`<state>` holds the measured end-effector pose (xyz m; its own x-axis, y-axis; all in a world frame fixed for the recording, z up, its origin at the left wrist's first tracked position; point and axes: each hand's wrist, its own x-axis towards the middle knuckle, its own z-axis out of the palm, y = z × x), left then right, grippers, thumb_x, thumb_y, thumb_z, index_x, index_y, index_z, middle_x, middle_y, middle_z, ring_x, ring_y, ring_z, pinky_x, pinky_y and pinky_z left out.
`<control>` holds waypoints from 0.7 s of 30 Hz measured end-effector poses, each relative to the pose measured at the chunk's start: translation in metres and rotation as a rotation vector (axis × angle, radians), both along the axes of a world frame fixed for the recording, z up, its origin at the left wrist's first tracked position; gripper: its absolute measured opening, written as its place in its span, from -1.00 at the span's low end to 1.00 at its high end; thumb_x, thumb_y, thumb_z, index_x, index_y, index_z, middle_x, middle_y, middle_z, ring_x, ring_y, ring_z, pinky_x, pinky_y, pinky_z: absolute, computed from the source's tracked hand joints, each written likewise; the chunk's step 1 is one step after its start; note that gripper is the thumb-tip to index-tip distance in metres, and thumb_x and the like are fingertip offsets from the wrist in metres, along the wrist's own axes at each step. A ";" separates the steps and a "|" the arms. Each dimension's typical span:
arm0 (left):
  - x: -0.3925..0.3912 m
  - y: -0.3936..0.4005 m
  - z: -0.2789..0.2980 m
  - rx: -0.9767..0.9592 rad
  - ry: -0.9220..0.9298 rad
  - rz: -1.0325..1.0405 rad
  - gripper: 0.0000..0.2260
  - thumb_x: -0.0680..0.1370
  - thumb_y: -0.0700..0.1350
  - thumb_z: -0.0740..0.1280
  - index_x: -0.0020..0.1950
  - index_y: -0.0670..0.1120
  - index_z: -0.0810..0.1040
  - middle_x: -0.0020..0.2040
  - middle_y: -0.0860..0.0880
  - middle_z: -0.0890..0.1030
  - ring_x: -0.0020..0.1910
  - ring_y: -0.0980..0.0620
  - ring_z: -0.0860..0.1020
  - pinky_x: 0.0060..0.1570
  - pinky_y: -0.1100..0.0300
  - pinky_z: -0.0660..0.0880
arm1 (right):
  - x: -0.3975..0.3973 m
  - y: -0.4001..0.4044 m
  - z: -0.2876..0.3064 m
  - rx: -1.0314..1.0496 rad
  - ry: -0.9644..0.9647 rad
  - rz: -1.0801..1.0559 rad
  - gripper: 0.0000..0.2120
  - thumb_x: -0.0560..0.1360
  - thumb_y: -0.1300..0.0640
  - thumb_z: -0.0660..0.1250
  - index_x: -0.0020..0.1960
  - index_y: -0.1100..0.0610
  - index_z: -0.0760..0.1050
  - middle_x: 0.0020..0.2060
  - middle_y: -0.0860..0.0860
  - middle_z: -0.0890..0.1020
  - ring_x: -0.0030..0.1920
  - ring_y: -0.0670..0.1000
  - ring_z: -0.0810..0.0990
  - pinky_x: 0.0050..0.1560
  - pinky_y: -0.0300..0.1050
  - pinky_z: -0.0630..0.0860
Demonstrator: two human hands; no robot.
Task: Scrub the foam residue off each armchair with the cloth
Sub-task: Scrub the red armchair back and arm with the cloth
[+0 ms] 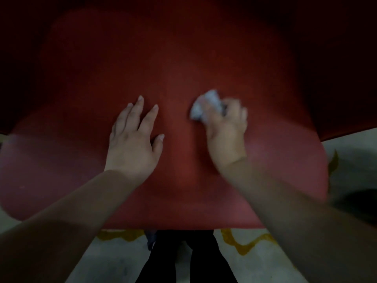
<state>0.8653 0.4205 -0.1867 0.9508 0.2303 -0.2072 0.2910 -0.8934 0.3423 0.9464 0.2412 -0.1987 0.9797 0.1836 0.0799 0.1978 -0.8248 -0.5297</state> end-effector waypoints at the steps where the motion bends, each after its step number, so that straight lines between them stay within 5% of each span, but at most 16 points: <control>1: -0.001 -0.001 0.000 -0.005 -0.001 0.003 -0.45 0.57 0.09 0.21 0.54 0.08 0.15 0.58 0.01 0.01 0.54 -0.04 -0.02 0.43 -0.12 0.11 | -0.025 -0.003 -0.002 0.022 0.008 0.139 -0.70 0.53 0.07 0.31 0.25 -0.14 0.47 0.05 0.02 0.47 0.01 0.10 0.38 0.01 0.05 0.40; 3: -0.003 -0.001 0.001 -0.017 -0.002 0.007 -0.45 0.57 0.08 0.21 0.54 0.07 0.16 0.58 0.00 0.02 0.54 -0.04 -0.02 0.45 -0.11 0.10 | -0.073 -0.023 -0.003 -0.065 -0.042 0.516 -0.59 0.53 0.13 0.27 0.34 -0.15 0.40 0.11 0.06 0.43 0.08 0.10 0.37 0.04 -0.03 0.34; 5: -0.006 0.001 0.001 -0.011 -0.007 -0.004 -0.45 0.57 0.08 0.21 0.54 0.07 0.16 0.58 -0.01 0.03 0.54 -0.05 -0.01 0.45 -0.11 0.10 | -0.072 -0.051 -0.001 -0.091 -0.060 0.616 -0.59 0.53 0.13 0.23 0.35 -0.14 0.42 0.10 0.11 0.47 0.08 0.11 0.41 0.02 -0.06 0.34; 9: -0.010 0.006 0.001 0.000 -0.006 -0.017 -0.45 0.57 0.08 0.21 0.54 0.07 0.17 0.58 -0.01 0.04 0.54 -0.05 0.00 0.45 -0.12 0.12 | 0.014 -0.074 -0.004 -0.100 -0.087 0.076 -0.77 0.50 0.10 0.28 0.16 -0.02 0.49 0.03 0.17 0.53 0.06 0.18 0.48 0.03 -0.08 0.41; 12: -0.010 0.004 0.000 -0.006 -0.009 0.000 -0.46 0.57 0.08 0.22 0.53 0.07 0.17 0.58 0.00 0.04 0.54 -0.05 0.00 0.44 -0.14 0.13 | 0.052 -0.047 -0.006 -0.118 -0.040 -0.229 -0.65 0.53 0.08 0.18 0.29 -0.09 0.48 0.18 0.13 0.44 0.16 0.16 0.40 0.09 -0.30 0.26; 15: -0.010 0.002 0.001 -0.012 -0.011 0.013 -0.46 0.56 0.06 0.23 0.53 0.08 0.18 0.58 0.00 0.04 0.53 -0.04 0.00 0.43 -0.13 0.12 | 0.005 0.004 -0.001 -0.098 -0.012 0.110 -0.65 0.55 0.07 0.24 0.32 0.01 0.48 0.10 0.18 0.49 0.06 0.24 0.44 0.06 0.10 0.41; 18: -0.010 0.004 0.002 -0.029 -0.021 0.024 -0.47 0.56 0.03 0.23 0.53 0.06 0.20 0.58 -0.02 0.05 0.53 -0.06 0.01 0.45 -0.12 0.10 | -0.049 0.003 0.001 -0.080 -0.045 0.526 -0.64 0.53 0.12 0.24 0.31 -0.05 0.50 0.08 0.15 0.52 0.02 0.20 0.46 -0.01 0.03 0.41; 21: -0.012 0.012 0.003 -0.010 -0.015 0.057 -0.46 0.57 0.05 0.22 0.53 0.04 0.19 0.57 -0.04 0.07 0.53 -0.08 0.02 0.45 -0.15 0.11 | -0.018 -0.025 0.001 -0.089 -0.159 0.383 -0.63 0.48 0.23 0.33 0.25 0.00 0.56 0.00 0.25 0.56 -0.08 0.29 0.52 -0.07 0.11 0.47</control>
